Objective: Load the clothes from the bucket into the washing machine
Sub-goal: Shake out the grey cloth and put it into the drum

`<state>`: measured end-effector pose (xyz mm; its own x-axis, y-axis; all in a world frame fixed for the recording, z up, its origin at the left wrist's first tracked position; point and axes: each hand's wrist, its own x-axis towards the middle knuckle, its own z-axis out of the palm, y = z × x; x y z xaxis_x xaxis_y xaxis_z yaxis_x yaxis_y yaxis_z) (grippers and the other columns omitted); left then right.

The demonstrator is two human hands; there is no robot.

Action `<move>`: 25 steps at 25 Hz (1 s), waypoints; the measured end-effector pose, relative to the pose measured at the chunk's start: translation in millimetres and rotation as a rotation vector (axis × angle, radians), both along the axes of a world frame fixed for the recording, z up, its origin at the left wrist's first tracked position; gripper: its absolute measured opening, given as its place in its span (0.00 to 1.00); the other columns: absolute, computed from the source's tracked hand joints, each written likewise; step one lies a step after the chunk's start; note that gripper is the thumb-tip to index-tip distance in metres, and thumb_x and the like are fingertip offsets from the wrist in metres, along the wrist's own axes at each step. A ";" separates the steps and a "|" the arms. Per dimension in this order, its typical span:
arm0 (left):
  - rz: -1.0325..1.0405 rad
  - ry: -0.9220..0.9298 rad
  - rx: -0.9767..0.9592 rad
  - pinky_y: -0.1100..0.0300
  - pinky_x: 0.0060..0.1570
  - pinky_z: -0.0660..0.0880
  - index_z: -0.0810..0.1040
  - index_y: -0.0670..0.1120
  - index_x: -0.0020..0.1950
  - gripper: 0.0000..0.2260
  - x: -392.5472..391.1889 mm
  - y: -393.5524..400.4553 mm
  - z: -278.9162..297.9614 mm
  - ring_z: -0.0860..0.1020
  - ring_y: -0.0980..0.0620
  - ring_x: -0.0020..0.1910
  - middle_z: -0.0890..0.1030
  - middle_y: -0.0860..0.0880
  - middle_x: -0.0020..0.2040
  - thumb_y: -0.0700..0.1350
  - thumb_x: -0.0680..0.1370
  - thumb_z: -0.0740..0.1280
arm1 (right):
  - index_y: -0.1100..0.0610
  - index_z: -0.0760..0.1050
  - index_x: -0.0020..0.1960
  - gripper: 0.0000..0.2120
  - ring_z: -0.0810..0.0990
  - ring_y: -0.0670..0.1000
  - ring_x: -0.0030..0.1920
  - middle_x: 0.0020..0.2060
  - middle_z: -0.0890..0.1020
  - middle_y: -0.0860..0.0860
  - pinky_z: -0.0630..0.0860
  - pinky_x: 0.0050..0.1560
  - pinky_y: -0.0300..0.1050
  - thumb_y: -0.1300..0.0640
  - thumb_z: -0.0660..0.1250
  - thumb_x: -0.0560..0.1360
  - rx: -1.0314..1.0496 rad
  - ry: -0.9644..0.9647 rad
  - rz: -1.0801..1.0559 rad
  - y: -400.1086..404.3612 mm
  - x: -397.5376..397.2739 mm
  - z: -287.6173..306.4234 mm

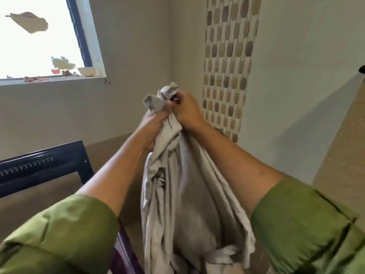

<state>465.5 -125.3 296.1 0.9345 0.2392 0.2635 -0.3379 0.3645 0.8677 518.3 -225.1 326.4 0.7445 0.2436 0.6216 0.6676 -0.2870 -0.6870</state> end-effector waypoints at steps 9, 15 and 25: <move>-0.033 0.226 0.440 0.54 0.49 0.82 0.82 0.38 0.52 0.12 -4.4 2.7 19.5 0.84 0.47 0.45 0.85 0.42 0.47 0.39 0.70 0.76 | 0.57 0.71 0.60 0.16 0.81 0.52 0.51 0.52 0.81 0.54 0.79 0.53 0.51 0.53 0.68 0.76 0.153 0.442 0.316 -42.3 -5.4 -42.3; 0.150 0.227 0.417 0.51 0.49 0.82 0.83 0.40 0.51 0.11 -0.3 5.7 31.2 0.84 0.48 0.43 0.85 0.45 0.44 0.40 0.70 0.76 | 0.60 0.77 0.45 0.03 0.81 0.48 0.38 0.40 0.80 0.52 0.79 0.41 0.40 0.61 0.66 0.75 -0.517 0.493 0.450 -61.5 -8.2 -114.0; 0.320 0.142 0.050 0.50 0.48 0.82 0.81 0.43 0.50 0.07 -5.0 72.1 13.5 0.84 0.46 0.47 0.84 0.43 0.49 0.41 0.73 0.74 | 0.60 0.75 0.39 0.09 0.75 0.55 0.37 0.34 0.76 0.56 0.67 0.34 0.43 0.69 0.59 0.72 -0.520 0.302 -0.419 -115.2 68.2 -76.5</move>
